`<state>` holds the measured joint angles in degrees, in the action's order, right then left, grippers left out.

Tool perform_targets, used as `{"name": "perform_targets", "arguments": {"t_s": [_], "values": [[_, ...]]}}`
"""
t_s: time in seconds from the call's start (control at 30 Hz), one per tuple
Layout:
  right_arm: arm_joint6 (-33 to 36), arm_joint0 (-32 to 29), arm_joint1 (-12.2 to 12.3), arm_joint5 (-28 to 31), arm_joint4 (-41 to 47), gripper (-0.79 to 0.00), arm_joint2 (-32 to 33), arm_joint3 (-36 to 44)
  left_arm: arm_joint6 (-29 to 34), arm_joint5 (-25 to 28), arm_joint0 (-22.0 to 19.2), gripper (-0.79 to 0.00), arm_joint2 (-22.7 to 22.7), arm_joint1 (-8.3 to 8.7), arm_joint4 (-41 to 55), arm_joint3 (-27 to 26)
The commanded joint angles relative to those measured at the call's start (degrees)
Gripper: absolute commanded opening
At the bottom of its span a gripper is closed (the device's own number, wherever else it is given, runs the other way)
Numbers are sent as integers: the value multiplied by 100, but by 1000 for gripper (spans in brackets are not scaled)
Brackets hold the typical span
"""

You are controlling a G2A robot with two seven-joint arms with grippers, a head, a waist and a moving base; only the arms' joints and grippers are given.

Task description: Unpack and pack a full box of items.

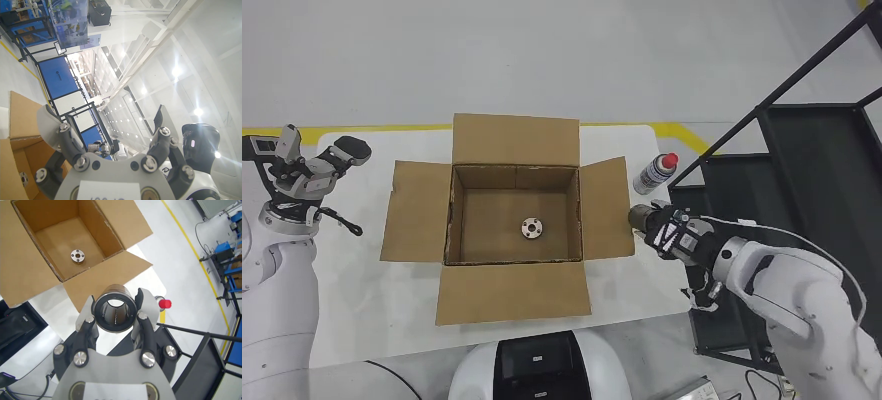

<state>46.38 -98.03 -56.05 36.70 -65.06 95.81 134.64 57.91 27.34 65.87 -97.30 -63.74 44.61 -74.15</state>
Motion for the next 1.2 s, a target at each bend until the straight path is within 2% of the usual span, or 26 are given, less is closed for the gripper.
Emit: {"name": "perform_targets", "arguments": {"t_s": [0.0,0.1,0.3,0.5,1.03,1.17], "values": [[564,504,-6,-116,42,-785,-683,1,0,0,0,0,0,0,0,0],[1120,1437,-65,-340,194,-785,-1695,-394,0,0,0,0,0,0,0,0],[1611,3261,-355,-797,337,-785,-3585,-1546,0,0,0,0,0,0,0,0],[1515,4432,-698,-1273,442,-785,-4692,-2639,0,0,0,0,0,0,0,0],[1420,4404,-700,-1275,411,-785,-4702,-2678,0,0,0,0,0,0,0,0],[1081,4818,-833,-1122,432,-785,-5004,-3108,0,0,0,0,0,0,0,0]]}}
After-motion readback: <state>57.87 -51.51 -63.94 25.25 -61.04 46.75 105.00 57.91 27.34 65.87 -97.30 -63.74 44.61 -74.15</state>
